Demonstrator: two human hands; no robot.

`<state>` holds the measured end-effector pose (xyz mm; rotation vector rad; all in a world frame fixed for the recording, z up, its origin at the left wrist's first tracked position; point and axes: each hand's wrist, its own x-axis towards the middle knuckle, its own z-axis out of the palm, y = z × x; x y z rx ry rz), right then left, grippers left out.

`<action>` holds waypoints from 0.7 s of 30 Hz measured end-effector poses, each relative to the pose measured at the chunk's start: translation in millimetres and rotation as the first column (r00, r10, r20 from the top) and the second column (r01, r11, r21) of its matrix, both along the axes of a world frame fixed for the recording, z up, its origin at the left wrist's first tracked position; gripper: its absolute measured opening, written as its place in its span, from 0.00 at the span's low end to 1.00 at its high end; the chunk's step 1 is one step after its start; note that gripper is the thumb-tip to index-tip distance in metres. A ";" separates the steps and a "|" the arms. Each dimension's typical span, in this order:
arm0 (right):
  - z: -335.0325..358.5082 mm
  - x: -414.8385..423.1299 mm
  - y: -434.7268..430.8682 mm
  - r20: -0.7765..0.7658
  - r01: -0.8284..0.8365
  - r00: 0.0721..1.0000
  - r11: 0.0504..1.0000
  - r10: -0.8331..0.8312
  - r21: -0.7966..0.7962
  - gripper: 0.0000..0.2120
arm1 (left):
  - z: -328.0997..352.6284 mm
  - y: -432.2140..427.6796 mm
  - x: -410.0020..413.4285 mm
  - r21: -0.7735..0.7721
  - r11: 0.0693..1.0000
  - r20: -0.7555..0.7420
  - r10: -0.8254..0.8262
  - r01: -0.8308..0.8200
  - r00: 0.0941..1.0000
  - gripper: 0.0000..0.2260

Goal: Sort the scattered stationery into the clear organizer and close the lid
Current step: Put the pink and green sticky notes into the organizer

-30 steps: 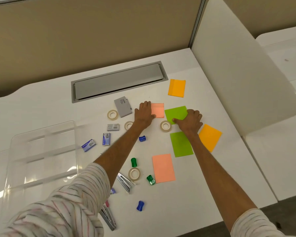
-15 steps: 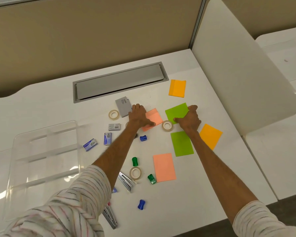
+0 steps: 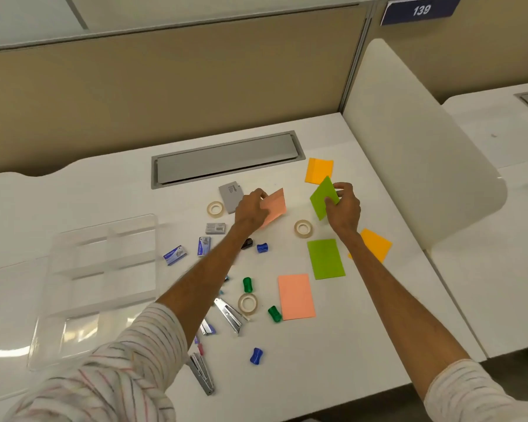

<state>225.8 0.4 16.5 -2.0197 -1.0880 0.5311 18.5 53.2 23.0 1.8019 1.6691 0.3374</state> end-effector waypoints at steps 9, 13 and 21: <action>31.2 -52.7 -0.4 0.061 -0.077 0.996 0.995 0.073 0.065 0.12 | 32.2 -22.1 -60.8 0.060 0.990 0.097 0.119 -0.125 0.988 0.14; 42.5 -95.4 4.2 0.021 -0.114 0.993 0.990 0.113 0.086 0.12 | 44.0 -26.7 -107.5 0.099 0.977 0.095 0.177 -0.186 0.980 0.14; 57.3 -208.9 20.8 -0.080 -0.187 0.978 0.977 0.195 0.098 0.10 | 60.1 -37.5 -223.4 0.115 0.928 0.120 0.341 -0.354 0.933 0.14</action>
